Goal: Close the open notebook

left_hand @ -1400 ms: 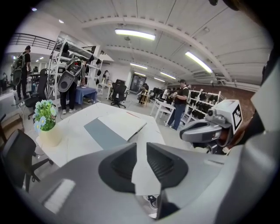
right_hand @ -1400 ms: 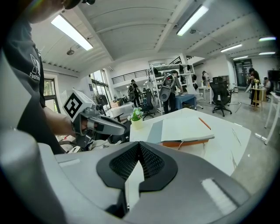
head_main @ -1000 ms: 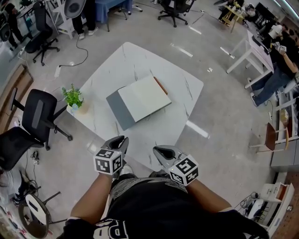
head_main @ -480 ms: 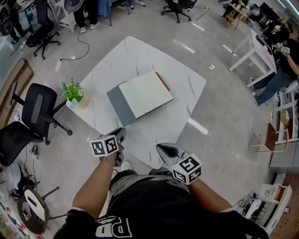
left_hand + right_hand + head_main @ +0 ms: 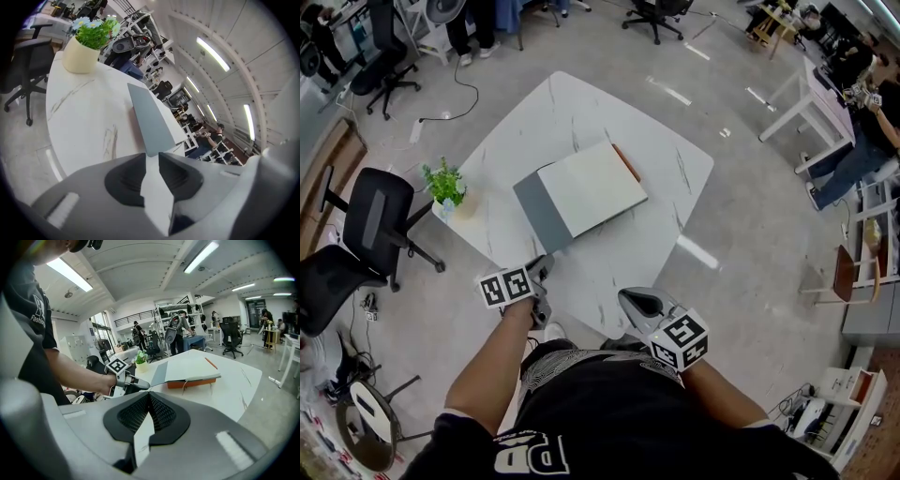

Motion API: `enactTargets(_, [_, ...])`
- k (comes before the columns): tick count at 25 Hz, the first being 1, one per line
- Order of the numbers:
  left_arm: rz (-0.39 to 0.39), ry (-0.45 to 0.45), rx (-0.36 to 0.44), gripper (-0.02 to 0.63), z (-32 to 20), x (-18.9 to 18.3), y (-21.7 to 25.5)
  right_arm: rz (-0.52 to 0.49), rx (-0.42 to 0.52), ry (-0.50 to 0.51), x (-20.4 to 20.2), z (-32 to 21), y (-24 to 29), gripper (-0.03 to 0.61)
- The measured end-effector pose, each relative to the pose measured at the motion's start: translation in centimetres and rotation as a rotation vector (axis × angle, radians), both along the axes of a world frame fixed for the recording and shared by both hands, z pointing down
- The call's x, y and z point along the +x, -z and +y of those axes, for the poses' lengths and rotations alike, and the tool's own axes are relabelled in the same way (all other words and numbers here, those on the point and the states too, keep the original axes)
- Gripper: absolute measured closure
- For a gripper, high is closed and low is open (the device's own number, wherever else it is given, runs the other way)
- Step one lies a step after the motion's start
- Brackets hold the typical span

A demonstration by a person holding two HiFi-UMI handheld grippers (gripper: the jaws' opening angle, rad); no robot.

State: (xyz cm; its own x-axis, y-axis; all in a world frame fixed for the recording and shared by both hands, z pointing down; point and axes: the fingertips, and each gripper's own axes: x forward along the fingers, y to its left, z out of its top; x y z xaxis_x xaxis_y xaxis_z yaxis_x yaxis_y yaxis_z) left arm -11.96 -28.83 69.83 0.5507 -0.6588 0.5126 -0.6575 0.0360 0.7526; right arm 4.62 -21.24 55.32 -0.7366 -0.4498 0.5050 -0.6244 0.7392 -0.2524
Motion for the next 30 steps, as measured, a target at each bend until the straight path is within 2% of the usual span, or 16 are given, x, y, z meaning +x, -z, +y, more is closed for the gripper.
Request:
enactTargets(5, [0.04, 0.02, 0.0, 0.494, -0.4, 0.0, -0.5, 0.012, 0.001, -0.005, 0.4, 0.1, 0.0, 0.578])
enactTargets(15, [0.233, 0.099, -0.012, 0.494, -1.4, 0.3, -0.4, 0.017, 0.0, -0.028, 0.8, 0.0, -0.3, 0.578])
enactTargets(22, [0.215, 0.103, 0.013, 0.494, -1.5, 0.0, 0.5, 0.01, 0.007, -0.025, 0.5, -0.4, -0.2, 0.578])
enactTargets(30, [0.197, 0.087, 0.085, 0.509, -1.6, 0.0, 3.5, -0.006, 0.019, -0.014, 0.1, -1.1, 0.2, 0.578])
